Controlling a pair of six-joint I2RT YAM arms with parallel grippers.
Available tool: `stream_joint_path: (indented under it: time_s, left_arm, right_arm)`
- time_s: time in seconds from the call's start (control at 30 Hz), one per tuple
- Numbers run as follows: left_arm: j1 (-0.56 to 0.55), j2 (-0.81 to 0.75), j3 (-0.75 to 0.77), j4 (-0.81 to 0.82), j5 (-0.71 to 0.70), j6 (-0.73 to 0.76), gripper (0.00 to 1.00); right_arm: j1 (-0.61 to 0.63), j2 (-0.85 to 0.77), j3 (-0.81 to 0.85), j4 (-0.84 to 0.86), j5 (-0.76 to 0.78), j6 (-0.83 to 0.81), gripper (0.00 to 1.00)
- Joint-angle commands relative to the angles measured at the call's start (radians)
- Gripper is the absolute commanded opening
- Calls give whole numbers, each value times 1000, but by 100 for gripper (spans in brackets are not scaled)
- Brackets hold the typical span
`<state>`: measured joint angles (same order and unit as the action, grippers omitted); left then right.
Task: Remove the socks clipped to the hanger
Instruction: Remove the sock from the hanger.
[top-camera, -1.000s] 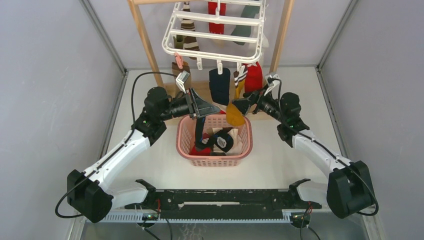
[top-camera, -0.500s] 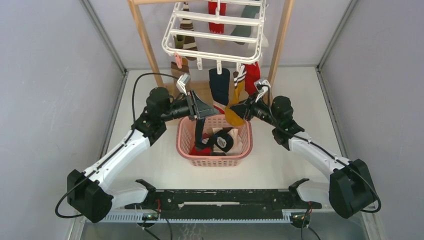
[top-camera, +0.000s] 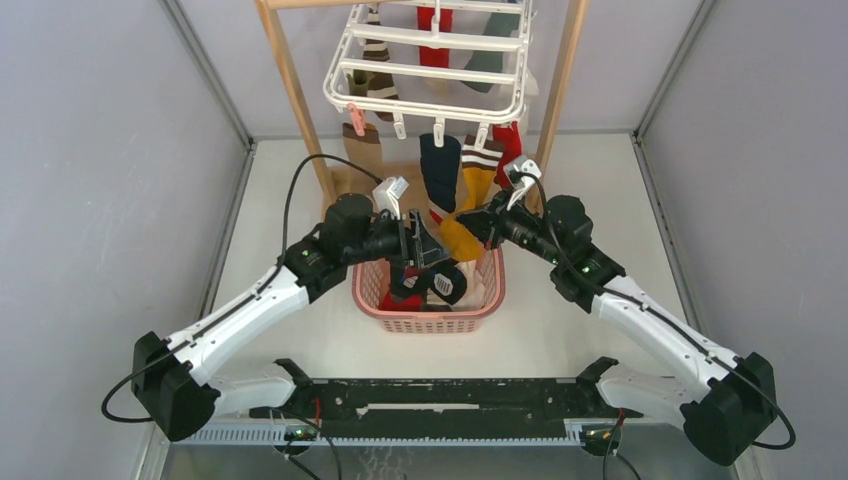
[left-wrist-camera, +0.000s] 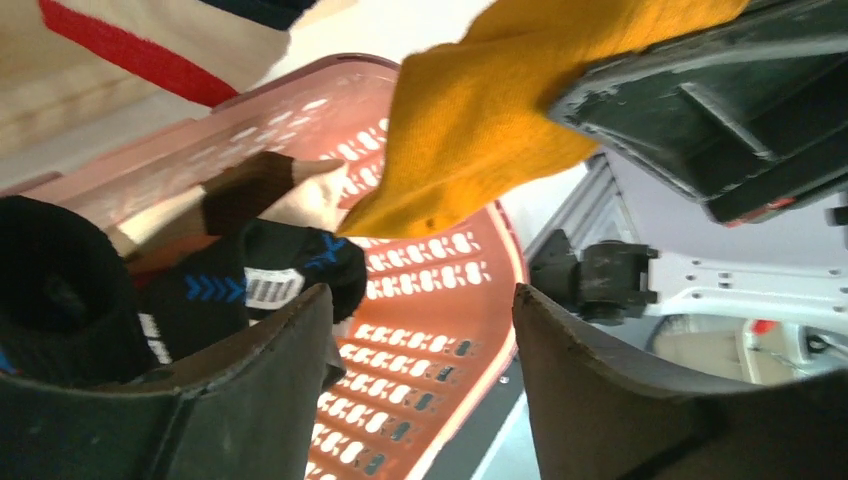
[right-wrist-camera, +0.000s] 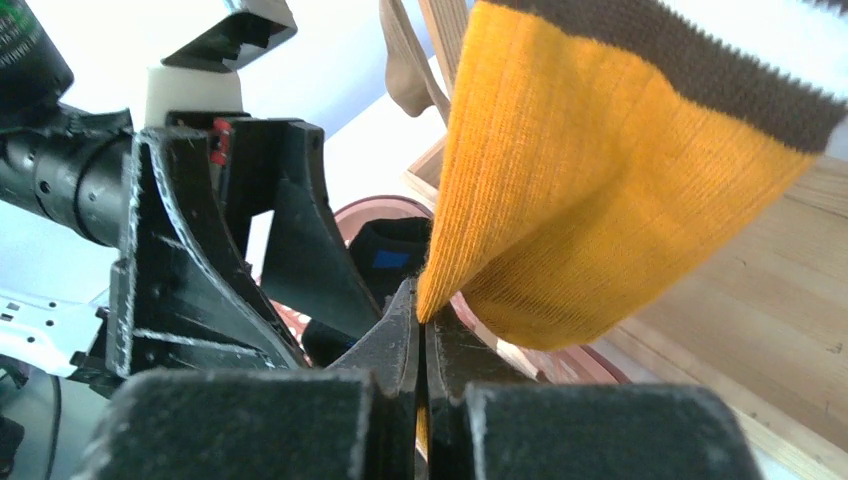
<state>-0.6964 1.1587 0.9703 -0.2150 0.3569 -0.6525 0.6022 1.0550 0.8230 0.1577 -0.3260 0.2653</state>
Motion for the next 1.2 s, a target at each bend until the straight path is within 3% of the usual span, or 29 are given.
stream_joint_path:
  time_s: [0.0,0.17,0.47,0.83,0.93,1.1,1.17]
  left_arm:
    - [-36,-41,83,4,-143,125,75]
    - [-68,-53,91,14,-207,157,99]
    - [-118,-57,89,104,-331,226,100]
    - [-183,-45,90,185,-354,309,99]
    - [-183,-34,99,176,-353,313,90]
    - [-184,-19,113,170,-342,314,38]
    - [-184,-9,125,162,-344,312,32]
  right_arm:
    - [27,-36,74,-82,30,22,0]
    - [46,-41,118,-131,23,33,0]
    - [49,-23,146,-143,-47,103,0]
    - [44,33,213,-213,-121,159,0]
    - [37,39,224,-212,-130,176,0]
    - [25,47,235,-207,-155,196,0]
    - [23,49,239,-205,-159,202,0]
